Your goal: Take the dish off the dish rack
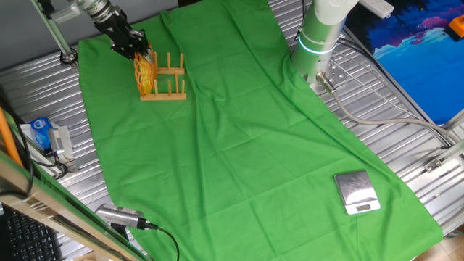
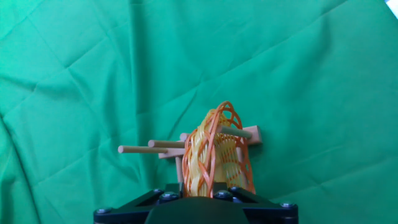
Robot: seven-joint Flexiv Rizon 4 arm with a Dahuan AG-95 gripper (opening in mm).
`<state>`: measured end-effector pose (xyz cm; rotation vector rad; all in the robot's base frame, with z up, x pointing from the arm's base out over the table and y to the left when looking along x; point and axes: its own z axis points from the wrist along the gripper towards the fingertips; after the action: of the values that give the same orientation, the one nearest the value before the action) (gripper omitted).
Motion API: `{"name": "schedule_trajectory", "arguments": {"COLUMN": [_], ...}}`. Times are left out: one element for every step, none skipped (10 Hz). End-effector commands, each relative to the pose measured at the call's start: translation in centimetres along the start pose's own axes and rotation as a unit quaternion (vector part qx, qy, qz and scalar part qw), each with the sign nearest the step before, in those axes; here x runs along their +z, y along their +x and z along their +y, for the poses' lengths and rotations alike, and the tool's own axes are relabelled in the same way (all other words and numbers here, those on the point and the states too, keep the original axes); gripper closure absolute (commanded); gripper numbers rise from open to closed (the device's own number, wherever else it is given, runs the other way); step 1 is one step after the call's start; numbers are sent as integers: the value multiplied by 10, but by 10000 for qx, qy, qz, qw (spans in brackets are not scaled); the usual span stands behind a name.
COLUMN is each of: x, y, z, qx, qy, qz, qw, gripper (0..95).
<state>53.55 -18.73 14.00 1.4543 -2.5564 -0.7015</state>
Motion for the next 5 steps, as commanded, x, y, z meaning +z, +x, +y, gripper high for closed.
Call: {"name": "schedule_trajectory", "arguments": {"x": [-1, -2, -3, -4, -4], "y": [0, 0, -1, -1, -1], "z": [2, 3, 3, 4, 4], "qx": [19, 33, 46, 50, 66], "qy": [-1, -4, -6, -9, -28], "qz": [-8, -6, -7, -11, -38], "qw": [10000, 10000, 10000, 10000, 10000], "gripper": [760, 760, 760, 760, 760]}}
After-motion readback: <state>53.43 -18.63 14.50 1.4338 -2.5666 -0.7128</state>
